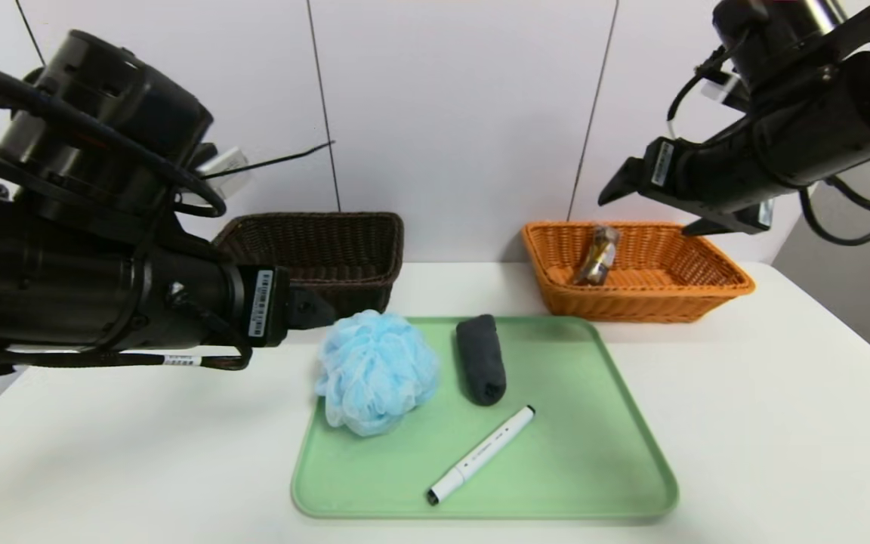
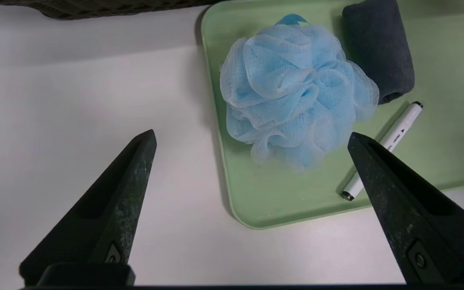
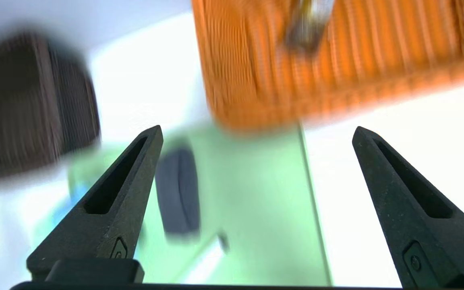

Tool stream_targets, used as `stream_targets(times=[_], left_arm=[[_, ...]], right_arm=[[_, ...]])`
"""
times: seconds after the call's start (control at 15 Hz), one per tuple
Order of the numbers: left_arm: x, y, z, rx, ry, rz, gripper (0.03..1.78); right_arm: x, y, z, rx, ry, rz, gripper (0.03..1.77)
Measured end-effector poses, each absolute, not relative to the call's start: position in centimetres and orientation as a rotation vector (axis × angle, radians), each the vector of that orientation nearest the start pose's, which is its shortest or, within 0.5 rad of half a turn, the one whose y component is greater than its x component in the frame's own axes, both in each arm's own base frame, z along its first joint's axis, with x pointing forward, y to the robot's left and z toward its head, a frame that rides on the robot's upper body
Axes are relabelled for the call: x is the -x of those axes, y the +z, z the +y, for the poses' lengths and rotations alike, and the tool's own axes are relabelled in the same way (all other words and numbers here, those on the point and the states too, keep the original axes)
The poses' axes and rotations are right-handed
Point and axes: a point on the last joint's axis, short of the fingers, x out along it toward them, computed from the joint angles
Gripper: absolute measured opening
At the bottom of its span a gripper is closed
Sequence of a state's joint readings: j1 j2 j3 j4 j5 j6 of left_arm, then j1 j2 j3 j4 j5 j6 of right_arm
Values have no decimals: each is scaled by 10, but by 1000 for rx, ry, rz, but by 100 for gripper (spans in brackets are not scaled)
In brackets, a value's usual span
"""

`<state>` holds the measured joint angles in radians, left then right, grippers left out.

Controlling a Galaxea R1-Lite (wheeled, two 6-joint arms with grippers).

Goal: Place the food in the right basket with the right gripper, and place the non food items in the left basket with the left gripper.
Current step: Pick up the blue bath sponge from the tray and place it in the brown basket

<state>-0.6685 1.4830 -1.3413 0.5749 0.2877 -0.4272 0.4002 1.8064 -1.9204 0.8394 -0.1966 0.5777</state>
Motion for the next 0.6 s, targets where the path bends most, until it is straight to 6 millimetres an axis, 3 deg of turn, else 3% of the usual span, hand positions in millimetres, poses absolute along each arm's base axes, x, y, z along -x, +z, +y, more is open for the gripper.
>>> stream_targets(times=[0.13, 0.27, 0.6], left_arm=[[-194, 278, -155, 46, -225, 716, 169], [-201, 270, -172, 17, -233, 736, 169], [-219, 247, -208, 27, -197, 811, 169]], right_arm=[[-255, 323, 117, -269, 2, 791, 165], [-235, 323, 110, -218, -12, 800, 166], [-209, 308, 90, -162, -52, 825, 169]])
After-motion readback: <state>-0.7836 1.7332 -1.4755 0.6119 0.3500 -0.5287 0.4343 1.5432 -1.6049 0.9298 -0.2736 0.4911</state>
